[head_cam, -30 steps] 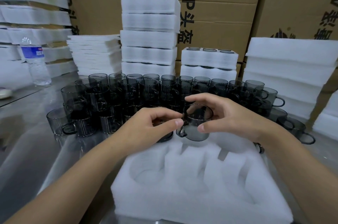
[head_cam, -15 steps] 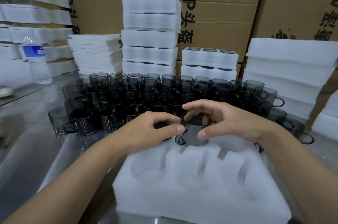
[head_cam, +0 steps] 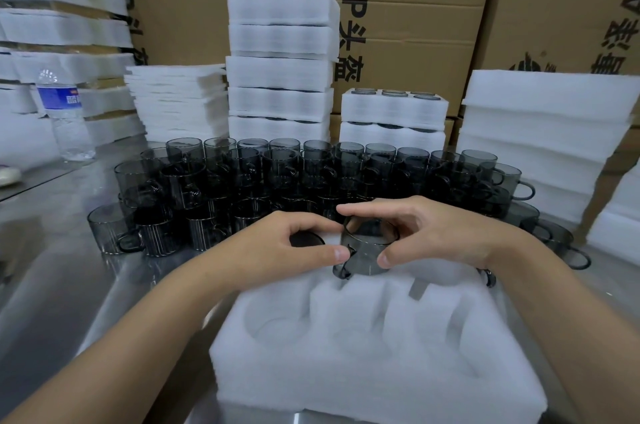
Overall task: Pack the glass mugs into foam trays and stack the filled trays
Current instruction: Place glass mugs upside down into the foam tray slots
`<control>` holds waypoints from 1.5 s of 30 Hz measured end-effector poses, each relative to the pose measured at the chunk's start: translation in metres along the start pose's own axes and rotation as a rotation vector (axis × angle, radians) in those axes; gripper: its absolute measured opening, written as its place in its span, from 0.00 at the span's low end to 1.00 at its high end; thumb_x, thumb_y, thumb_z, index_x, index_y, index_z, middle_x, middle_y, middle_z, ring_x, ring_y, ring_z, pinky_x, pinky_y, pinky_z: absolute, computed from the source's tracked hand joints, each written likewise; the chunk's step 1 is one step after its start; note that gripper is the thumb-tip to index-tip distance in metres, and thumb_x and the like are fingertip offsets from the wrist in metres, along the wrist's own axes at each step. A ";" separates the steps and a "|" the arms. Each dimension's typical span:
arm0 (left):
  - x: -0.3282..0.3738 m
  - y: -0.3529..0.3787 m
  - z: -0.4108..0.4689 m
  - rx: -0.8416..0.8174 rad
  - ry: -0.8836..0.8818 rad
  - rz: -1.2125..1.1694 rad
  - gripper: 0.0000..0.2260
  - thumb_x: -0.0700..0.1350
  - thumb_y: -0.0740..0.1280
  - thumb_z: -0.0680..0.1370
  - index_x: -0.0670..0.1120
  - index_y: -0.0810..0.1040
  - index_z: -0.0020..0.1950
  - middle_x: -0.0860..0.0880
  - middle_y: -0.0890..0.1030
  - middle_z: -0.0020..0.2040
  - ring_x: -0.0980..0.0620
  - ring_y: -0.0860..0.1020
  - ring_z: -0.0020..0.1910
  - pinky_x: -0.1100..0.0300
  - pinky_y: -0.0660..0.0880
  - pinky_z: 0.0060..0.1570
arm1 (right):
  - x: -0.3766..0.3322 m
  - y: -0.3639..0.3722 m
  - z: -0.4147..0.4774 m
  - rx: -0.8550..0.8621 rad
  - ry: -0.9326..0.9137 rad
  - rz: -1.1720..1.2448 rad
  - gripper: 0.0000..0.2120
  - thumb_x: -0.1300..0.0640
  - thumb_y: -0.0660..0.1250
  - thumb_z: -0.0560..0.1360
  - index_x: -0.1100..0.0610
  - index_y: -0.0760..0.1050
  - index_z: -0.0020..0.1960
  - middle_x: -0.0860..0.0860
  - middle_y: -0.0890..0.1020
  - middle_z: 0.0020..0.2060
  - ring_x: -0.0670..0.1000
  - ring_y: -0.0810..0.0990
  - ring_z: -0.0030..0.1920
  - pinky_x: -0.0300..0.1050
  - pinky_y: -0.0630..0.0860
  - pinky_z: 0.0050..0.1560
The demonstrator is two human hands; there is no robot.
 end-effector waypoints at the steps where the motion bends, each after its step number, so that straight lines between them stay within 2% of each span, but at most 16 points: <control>1: 0.000 0.000 0.000 0.000 -0.001 0.000 0.19 0.67 0.69 0.62 0.68 0.79 0.51 0.66 0.82 0.50 0.68 0.78 0.51 0.73 0.71 0.48 | 0.000 0.001 0.000 -0.003 0.004 -0.015 0.30 0.57 0.70 0.66 0.39 0.71 0.65 0.39 0.79 0.54 0.40 0.77 0.47 0.32 0.72 0.48; 3: -0.001 -0.001 0.000 0.006 -0.010 0.003 0.22 0.67 0.72 0.62 0.64 0.79 0.53 0.65 0.82 0.51 0.67 0.78 0.52 0.70 0.71 0.51 | 0.000 0.001 0.000 -0.002 0.009 -0.008 0.28 0.54 0.69 0.67 0.38 0.71 0.65 0.36 0.79 0.56 0.37 0.77 0.53 0.30 0.72 0.52; 5: -0.003 -0.003 0.000 0.015 -0.022 0.000 0.25 0.66 0.72 0.62 0.60 0.79 0.57 0.64 0.82 0.52 0.67 0.78 0.53 0.67 0.71 0.54 | 0.003 -0.002 0.000 0.043 0.036 0.019 0.22 0.43 0.68 0.70 0.36 0.71 0.63 0.32 0.78 0.57 0.32 0.75 0.56 0.28 0.70 0.53; 7: -0.003 -0.003 0.001 0.014 -0.031 0.000 0.26 0.65 0.71 0.63 0.59 0.79 0.58 0.64 0.81 0.53 0.67 0.78 0.53 0.66 0.71 0.55 | 0.011 -0.009 0.001 0.134 0.107 0.001 0.22 0.31 0.61 0.70 0.35 0.73 0.61 0.31 0.78 0.54 0.30 0.75 0.52 0.30 0.70 0.50; 8: -0.003 -0.002 0.000 0.010 -0.033 0.000 0.24 0.65 0.71 0.63 0.59 0.79 0.57 0.64 0.81 0.53 0.67 0.78 0.53 0.66 0.72 0.55 | 0.016 -0.013 0.003 0.182 0.141 -0.022 0.24 0.30 0.56 0.69 0.37 0.75 0.60 0.34 0.80 0.52 0.31 0.76 0.50 0.32 0.69 0.50; 11: -0.002 -0.001 0.000 -0.002 -0.026 -0.005 0.21 0.66 0.72 0.63 0.62 0.80 0.54 0.66 0.81 0.51 0.67 0.78 0.52 0.68 0.71 0.52 | 0.022 -0.016 0.008 0.256 0.161 -0.071 0.19 0.40 0.55 0.78 0.46 0.81 0.53 0.42 0.84 0.47 0.39 0.80 0.49 0.35 0.72 0.55; 13: -0.002 -0.001 -0.001 -0.001 -0.031 0.004 0.21 0.67 0.72 0.62 0.63 0.80 0.52 0.65 0.82 0.51 0.67 0.78 0.51 0.68 0.72 0.52 | 0.020 -0.014 0.011 0.265 0.121 -0.057 0.17 0.45 0.57 0.80 0.48 0.83 0.47 0.42 0.85 0.43 0.39 0.81 0.47 0.35 0.74 0.53; 18: -0.004 -0.001 0.000 0.012 -0.033 -0.004 0.23 0.68 0.70 0.60 0.61 0.81 0.52 0.62 0.83 0.50 0.63 0.80 0.51 0.60 0.75 0.57 | 0.024 -0.028 0.010 0.438 0.095 -0.038 0.18 0.44 0.60 0.79 0.50 0.84 0.42 0.46 0.85 0.35 0.38 0.78 0.35 0.39 0.73 0.48; 21: -0.001 -0.001 -0.001 0.023 -0.020 -0.012 0.21 0.67 0.70 0.59 0.63 0.82 0.49 0.60 0.83 0.50 0.61 0.80 0.51 0.60 0.75 0.56 | 0.026 -0.030 0.010 0.480 0.096 -0.025 0.19 0.44 0.60 0.78 0.52 0.84 0.41 0.46 0.84 0.33 0.39 0.78 0.34 0.42 0.74 0.48; 25: 0.004 -0.006 -0.003 0.080 -0.003 -0.057 0.19 0.63 0.73 0.58 0.57 0.82 0.44 0.56 0.83 0.53 0.55 0.81 0.54 0.51 0.75 0.61 | 0.028 -0.032 0.010 0.507 0.114 -0.044 0.19 0.43 0.60 0.78 0.52 0.83 0.40 0.45 0.84 0.31 0.40 0.78 0.34 0.46 0.75 0.50; 28: 0.009 -0.010 -0.005 0.108 0.012 -0.028 0.14 0.63 0.74 0.58 0.56 0.83 0.36 0.65 0.80 0.53 0.63 0.79 0.54 0.58 0.73 0.60 | 0.029 -0.032 0.010 0.509 0.124 -0.050 0.20 0.42 0.59 0.78 0.51 0.83 0.39 0.46 0.84 0.32 0.41 0.78 0.35 0.48 0.75 0.52; 30: 0.010 -0.007 -0.006 0.079 0.015 -0.011 0.12 0.64 0.76 0.63 0.56 0.85 0.34 0.66 0.79 0.53 0.65 0.78 0.53 0.62 0.72 0.58 | 0.030 -0.032 0.009 0.509 0.137 -0.046 0.20 0.42 0.58 0.78 0.50 0.83 0.38 0.45 0.84 0.31 0.41 0.79 0.35 0.48 0.75 0.53; 35: 0.015 0.003 -0.010 -0.033 0.034 -0.068 0.10 0.57 0.70 0.67 0.54 0.86 0.39 0.63 0.79 0.56 0.65 0.76 0.56 0.71 0.71 0.52 | 0.033 -0.032 0.010 0.506 0.167 -0.037 0.25 0.38 0.54 0.78 0.50 0.83 0.37 0.46 0.84 0.31 0.41 0.79 0.35 0.45 0.75 0.50; 41: 0.021 0.015 -0.013 -0.187 0.072 0.025 0.13 0.54 0.67 0.70 0.52 0.86 0.49 0.65 0.75 0.63 0.68 0.66 0.66 0.70 0.61 0.66 | 0.035 -0.029 0.012 0.475 0.168 -0.012 0.27 0.33 0.53 0.75 0.48 0.84 0.38 0.45 0.84 0.35 0.43 0.80 0.39 0.42 0.72 0.48; 45: 0.020 0.015 -0.013 -0.177 0.075 -0.032 0.07 0.45 0.70 0.72 0.46 0.86 0.47 0.61 0.76 0.63 0.67 0.71 0.63 0.73 0.67 0.59 | 0.033 -0.028 0.012 0.465 0.160 -0.020 0.26 0.34 0.53 0.75 0.48 0.84 0.38 0.44 0.84 0.34 0.40 0.80 0.37 0.40 0.70 0.46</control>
Point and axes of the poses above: each hand's wrist, its own z-axis towards the middle knuckle, its own y-axis out of the palm, x = y × z, the point moved 10 cm from there along z, towards the middle knuckle
